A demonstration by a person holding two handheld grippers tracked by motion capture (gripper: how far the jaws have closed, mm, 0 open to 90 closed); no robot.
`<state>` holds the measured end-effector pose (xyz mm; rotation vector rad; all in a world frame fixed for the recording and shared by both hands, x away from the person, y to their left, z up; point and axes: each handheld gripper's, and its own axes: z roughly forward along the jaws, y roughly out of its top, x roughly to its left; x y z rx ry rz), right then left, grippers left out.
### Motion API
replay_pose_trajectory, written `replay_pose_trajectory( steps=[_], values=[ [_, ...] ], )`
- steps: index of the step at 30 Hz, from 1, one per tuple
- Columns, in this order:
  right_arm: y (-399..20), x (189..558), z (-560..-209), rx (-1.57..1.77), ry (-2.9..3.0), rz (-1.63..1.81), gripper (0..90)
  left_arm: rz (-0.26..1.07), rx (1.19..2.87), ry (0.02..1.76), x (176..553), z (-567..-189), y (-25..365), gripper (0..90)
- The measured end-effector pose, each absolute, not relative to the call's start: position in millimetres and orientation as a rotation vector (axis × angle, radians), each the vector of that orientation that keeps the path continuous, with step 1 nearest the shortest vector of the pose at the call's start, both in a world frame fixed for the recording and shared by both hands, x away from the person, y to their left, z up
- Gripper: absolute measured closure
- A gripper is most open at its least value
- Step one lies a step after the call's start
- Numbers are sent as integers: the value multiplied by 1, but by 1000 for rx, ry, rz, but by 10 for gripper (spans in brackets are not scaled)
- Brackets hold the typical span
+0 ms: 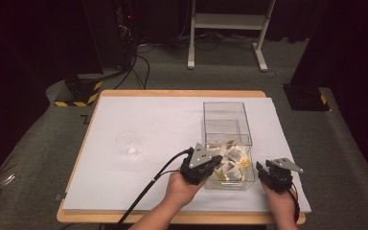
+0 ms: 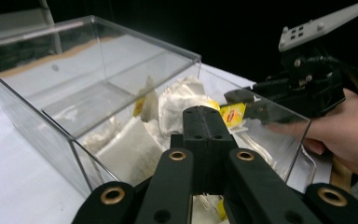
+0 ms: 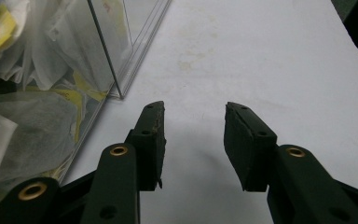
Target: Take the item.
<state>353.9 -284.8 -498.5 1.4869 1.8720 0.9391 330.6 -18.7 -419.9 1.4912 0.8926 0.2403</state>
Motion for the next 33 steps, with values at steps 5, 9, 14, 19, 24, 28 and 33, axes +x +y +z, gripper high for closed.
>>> replay_pose_trajectory(
  steps=[5, 9, 14, 19, 24, 28, 33],
  values=[
    [-285, 354, -498, 1486, 1872, 939, 583, 217, 1554, 929, 333, -431, -33, 694],
    [-285, 354, -498, 1494, 1868, 946, 582, 233, 1585, 936, 333, -435, -41, 680],
    [-285, 354, -498, 1489, 1870, 947, 582, 243, 1612, 929, 330, -439, -45, 746],
    [-285, 354, -498, 1486, 1872, 945, 582, 263, 1624, 911, 329, -440, -44, 895],
    [-285, 354, -498, 1492, 1868, 948, 582, 255, 1618, 900, 329, -440, -41, 900],
    [-285, 353, -498, 1492, 1868, 948, 582, 256, 1565, 883, 328, -431, -37, 900],
    [-285, 353, -498, 1492, 1868, 950, 582, 272, 1493, 858, 330, -411, -31, 900]
  ],
)
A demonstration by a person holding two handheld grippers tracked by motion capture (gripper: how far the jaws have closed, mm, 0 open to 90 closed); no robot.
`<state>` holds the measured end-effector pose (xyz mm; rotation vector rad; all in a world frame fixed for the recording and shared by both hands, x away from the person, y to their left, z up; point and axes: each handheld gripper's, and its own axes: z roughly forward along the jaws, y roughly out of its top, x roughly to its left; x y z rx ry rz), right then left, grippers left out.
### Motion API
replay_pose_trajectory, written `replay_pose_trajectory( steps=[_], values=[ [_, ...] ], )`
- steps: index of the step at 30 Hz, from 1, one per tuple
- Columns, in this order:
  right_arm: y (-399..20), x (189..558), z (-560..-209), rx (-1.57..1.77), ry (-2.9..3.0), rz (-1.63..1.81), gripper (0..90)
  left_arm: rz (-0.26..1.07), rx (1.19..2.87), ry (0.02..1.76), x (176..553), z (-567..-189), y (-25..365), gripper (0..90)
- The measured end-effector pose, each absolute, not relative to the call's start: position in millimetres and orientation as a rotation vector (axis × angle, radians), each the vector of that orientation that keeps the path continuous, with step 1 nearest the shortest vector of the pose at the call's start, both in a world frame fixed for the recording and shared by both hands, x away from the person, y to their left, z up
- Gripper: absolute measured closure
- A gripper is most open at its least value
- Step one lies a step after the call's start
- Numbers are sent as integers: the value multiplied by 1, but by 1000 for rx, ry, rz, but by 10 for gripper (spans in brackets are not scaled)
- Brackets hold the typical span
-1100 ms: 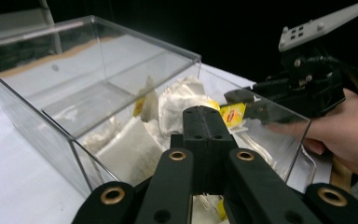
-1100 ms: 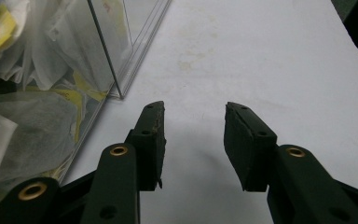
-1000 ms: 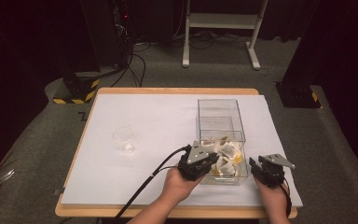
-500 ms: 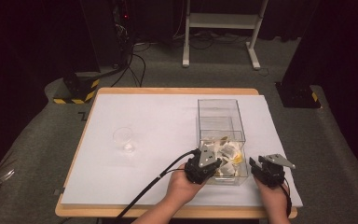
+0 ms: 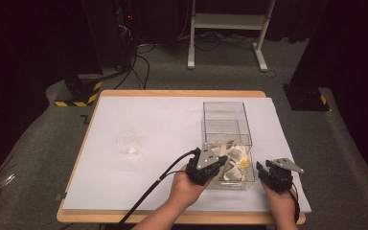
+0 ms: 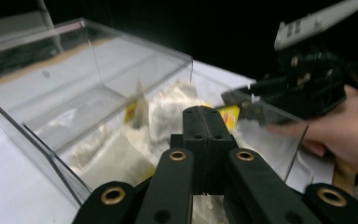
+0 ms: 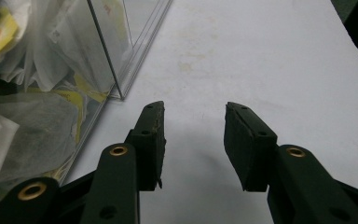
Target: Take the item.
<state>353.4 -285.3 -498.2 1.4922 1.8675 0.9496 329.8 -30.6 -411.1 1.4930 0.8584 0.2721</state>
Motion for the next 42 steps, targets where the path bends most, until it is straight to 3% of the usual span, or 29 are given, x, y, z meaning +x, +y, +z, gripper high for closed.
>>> replay_pose_trajectory(
  steps=[42],
  values=[
    [-286, 353, -498, 1496, 1866, 951, 582, 346, 1291, 733, 330, -322, -16, 900]
  ],
)
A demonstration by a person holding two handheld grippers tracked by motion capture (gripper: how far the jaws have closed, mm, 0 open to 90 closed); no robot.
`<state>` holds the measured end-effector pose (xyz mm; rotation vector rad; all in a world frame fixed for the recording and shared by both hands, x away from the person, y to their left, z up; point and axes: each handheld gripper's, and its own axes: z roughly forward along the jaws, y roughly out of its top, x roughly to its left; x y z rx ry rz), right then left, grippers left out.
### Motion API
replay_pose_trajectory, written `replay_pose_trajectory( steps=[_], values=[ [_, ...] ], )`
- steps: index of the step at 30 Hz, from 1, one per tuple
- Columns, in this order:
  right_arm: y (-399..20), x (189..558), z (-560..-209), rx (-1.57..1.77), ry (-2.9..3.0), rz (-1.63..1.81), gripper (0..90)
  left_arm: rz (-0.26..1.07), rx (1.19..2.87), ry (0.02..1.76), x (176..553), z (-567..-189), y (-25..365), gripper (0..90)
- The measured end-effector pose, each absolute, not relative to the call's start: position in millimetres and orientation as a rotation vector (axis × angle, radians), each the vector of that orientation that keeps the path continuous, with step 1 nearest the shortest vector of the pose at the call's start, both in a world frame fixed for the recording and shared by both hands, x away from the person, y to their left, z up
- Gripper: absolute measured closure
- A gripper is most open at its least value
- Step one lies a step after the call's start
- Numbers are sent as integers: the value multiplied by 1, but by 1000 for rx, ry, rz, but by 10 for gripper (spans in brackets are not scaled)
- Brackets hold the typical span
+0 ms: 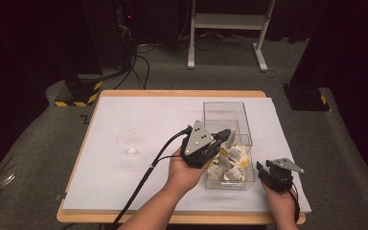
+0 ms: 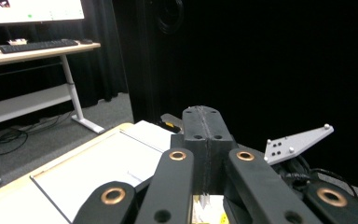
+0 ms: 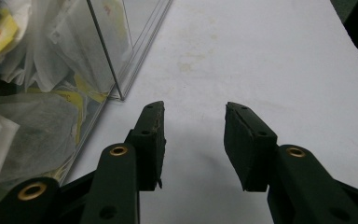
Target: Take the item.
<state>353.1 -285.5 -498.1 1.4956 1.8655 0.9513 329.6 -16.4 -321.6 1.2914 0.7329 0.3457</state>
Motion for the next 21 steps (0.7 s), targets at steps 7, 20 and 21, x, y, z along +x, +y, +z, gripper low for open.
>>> replay_pose_trajectory(
  steps=[7, 20, 21],
  values=[
    [-285, 353, -498, 1500, 1865, 952, 582, 351, 1270, 727, 330, -315, -14, 900],
    [-285, 353, -498, 1493, 1866, 949, 582, 351, 1264, 728, 332, -313, -14, 900],
    [-285, 353, -498, 1492, 1866, 948, 582, 348, 1265, 728, 332, -313, -14, 900]
  ],
)
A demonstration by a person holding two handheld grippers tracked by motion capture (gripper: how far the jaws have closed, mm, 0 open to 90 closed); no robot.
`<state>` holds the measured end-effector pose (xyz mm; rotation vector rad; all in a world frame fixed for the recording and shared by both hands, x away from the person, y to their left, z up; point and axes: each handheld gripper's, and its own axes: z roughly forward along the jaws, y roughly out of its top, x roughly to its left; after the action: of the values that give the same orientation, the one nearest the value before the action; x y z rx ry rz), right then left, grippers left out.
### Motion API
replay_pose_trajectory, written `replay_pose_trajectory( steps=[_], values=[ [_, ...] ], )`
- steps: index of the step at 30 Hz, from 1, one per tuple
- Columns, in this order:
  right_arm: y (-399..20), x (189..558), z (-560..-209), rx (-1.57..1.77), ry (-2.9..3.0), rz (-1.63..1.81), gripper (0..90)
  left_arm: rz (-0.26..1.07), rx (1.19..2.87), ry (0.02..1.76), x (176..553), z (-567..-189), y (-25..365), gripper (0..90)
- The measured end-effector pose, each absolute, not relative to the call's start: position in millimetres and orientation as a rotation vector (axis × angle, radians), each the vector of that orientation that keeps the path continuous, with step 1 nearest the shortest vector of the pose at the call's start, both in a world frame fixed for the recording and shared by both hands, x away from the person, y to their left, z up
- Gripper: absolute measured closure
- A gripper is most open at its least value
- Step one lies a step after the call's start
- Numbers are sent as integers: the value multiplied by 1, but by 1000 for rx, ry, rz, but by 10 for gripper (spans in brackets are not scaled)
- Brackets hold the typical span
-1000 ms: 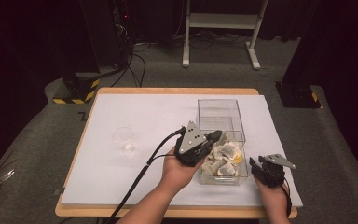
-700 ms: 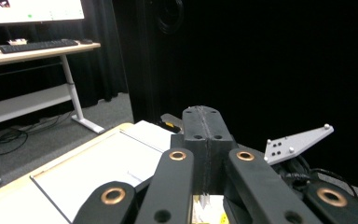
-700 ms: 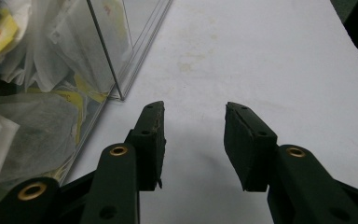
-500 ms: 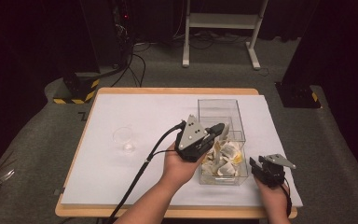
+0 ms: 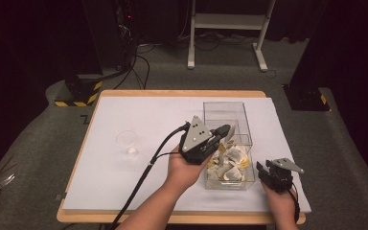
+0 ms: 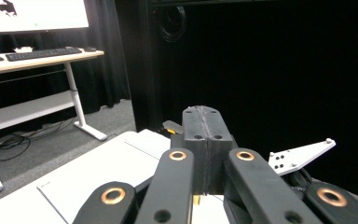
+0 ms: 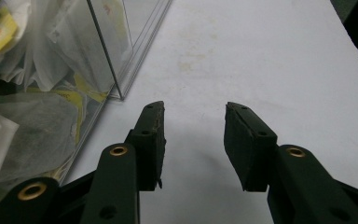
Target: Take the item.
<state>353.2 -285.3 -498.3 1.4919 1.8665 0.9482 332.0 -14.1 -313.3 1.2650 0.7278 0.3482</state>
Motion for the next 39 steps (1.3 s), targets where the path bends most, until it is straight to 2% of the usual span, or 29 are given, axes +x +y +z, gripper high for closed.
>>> replay_pose_trajectory(
  steps=[10, 15, 21, 24, 30, 32, 34, 39],
  values=[
    [-285, 353, -498, 1489, 1872, 941, 582, 358, 1316, 738, 334, -322, -18, 900],
    [-285, 354, -499, 1487, 1874, 941, 582, 235, 1360, 738, 324, -334, -17, 900],
    [-285, 354, -498, 1486, 1872, 947, 582, 327, 1530, 834, 340, -384, -25, 900],
    [-285, 353, -498, 1493, 1867, 952, 582, 322, 1625, 886, 343, -409, -26, 900],
    [-285, 354, -499, 1485, 1876, 943, 582, 316, 1683, 913, 340, -421, -25, 899],
    [-285, 353, -498, 1484, 1873, 947, 582, 304, 1671, 918, 340, -420, -27, 857],
    [-285, 353, -498, 1491, 1867, 952, 582, 289, 1661, 917, 340, -418, -29, 762],
    [-285, 353, -498, 1485, 1872, 951, 582, 268, 1657, 874, 334, -411, -43, 696]
  ],
)
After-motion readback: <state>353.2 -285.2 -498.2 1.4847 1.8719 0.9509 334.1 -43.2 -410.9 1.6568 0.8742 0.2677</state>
